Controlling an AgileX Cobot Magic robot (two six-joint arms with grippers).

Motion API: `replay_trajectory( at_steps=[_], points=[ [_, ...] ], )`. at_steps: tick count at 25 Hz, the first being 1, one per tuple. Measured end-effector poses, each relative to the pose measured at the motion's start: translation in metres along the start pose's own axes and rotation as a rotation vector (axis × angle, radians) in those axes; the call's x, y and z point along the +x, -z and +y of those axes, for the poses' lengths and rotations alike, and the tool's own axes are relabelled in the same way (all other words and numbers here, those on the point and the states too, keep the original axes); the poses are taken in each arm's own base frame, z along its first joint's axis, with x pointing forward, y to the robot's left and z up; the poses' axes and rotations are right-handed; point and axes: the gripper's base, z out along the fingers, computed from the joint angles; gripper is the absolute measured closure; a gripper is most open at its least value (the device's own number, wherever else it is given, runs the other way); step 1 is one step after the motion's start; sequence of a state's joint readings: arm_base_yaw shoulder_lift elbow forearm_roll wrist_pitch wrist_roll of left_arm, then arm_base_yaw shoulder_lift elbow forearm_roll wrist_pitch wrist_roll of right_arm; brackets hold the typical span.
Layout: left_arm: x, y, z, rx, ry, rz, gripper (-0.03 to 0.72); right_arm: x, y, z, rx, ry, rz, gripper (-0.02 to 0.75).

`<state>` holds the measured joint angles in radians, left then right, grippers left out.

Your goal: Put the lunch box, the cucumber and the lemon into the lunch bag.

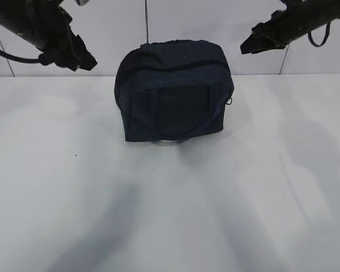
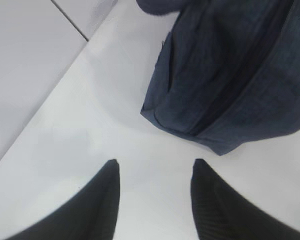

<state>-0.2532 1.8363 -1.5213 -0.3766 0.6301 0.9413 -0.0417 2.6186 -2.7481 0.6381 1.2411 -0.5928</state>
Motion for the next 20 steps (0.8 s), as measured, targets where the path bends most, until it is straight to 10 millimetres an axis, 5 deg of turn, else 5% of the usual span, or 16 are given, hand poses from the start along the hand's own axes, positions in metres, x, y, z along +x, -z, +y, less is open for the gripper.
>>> replay_trajectory(
  at_steps=[10,20],
  points=[
    [-0.013,0.030,0.000,-0.030,0.169,-0.065,0.349,-0.042,0.106,0.041,0.217,-0.032,-0.024,0.430],
    [-0.020,0.077,-0.006,0.013,0.302,-0.067,0.349,-0.041,0.170,0.079,0.272,-0.019,-0.009,0.430]
  ],
)
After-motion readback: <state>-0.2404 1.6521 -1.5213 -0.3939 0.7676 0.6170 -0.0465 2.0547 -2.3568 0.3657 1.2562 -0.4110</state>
